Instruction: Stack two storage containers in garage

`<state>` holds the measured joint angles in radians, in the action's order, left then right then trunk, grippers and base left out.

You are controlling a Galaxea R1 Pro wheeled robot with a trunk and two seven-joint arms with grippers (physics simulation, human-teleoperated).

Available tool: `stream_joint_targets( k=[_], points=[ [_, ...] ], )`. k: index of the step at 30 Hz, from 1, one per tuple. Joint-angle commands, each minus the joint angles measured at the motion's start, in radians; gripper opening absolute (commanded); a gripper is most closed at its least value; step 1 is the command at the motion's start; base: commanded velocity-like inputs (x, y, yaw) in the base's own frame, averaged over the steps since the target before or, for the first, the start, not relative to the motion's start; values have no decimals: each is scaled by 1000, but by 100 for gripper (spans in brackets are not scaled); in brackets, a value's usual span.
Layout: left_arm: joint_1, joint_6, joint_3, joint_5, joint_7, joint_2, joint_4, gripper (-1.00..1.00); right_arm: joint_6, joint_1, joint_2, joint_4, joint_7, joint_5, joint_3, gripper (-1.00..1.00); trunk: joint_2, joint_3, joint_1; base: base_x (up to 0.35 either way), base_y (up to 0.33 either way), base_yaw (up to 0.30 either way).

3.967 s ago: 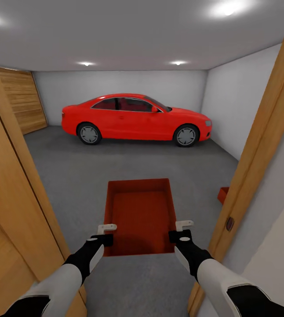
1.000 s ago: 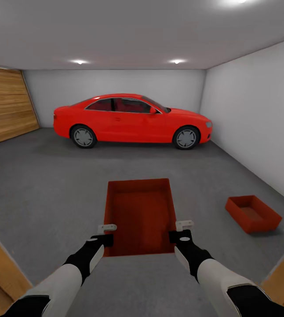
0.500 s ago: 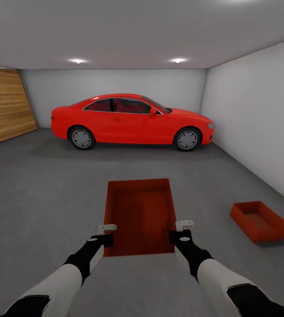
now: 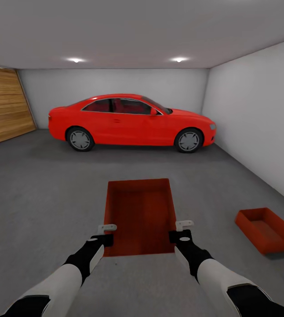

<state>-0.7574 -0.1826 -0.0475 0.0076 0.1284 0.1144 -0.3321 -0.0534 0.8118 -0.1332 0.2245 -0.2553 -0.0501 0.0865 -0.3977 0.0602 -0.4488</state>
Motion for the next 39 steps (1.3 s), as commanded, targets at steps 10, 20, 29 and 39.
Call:
stream_joint_targets(
  k=[10,20,29,39],
  points=[
    [0,11,18,5,4,-36,-4,-100,-5,1,7,-4,-2,16,6,-100,-2,2,-1,323,0,0],
    [0,11,18,5,4,-36,-4,-100,-5,1,7,-4,-2,16,6,-100,-2,2,-1,323,0,0],
    [0,11,18,5,3,-36,-4,-100,-5,1,7,-4,-2,16,6,-100,-2,2,-1,323,0,0],
    [0,11,18,5,3,-36,-4,-100,-4,1,7,-4,-2,16,6,-100,-2,2,-1,323,0,0]
  ],
)
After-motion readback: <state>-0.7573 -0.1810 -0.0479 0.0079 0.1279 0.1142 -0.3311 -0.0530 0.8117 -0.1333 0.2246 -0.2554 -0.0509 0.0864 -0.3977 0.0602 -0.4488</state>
